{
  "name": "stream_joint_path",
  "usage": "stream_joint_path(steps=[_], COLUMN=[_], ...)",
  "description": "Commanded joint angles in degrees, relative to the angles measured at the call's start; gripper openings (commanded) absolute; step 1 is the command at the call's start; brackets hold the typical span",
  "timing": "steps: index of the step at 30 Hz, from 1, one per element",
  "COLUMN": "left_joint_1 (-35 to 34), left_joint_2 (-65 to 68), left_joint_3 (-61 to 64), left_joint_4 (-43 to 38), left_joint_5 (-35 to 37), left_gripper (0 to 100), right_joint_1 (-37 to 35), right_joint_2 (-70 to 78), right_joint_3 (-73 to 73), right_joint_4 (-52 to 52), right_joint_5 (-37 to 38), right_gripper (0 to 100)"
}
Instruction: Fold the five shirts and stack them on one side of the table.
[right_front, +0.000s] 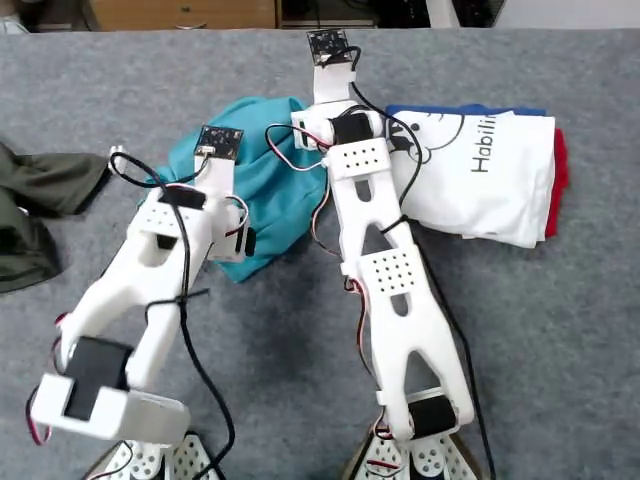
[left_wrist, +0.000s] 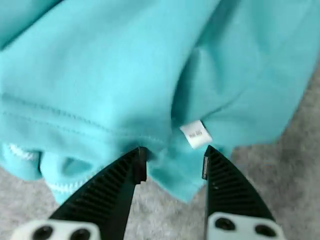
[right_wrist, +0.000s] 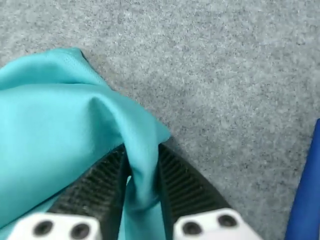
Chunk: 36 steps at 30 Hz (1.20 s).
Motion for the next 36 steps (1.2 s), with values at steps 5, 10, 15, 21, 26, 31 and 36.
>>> stream_joint_path(steps=[5,10,15,21,26,31,36], left_joint_1=[-8.4,-10.1,-11.3,-8.4,-2.8,0.0,0.4], left_joint_2=[2.6,1.8,1.5,0.0,-0.7,0.0,0.0], left_joint_3=[-7.8,-9.4,-13.3,-28.5,-31.0,-27.3,-17.8], left_joint_4=[-0.5,2.6,4.2,21.1,28.2,31.0,21.6], left_joint_5=[3.1,3.0,3.3,2.7,-9.9,-27.1,-33.8], left_gripper=[19,19,19,19,19,19,19], right_joint_1=[0.5,0.4,0.4,0.5,0.5,0.6,0.6], right_joint_2=[-0.7,-0.7,-0.7,-0.7,-0.7,-0.7,-0.7], right_joint_3=[-2.7,-2.6,-2.6,-2.6,-2.6,-2.6,-2.6], right_joint_4=[-1.1,-1.1,-1.1,-1.2,-1.2,-1.2,-1.2], right_joint_5=[-0.1,-0.1,-0.1,-0.1,-0.1,-0.1,-0.1], right_gripper=[0.2,0.2,0.2,0.2,0.2,0.2,0.2])
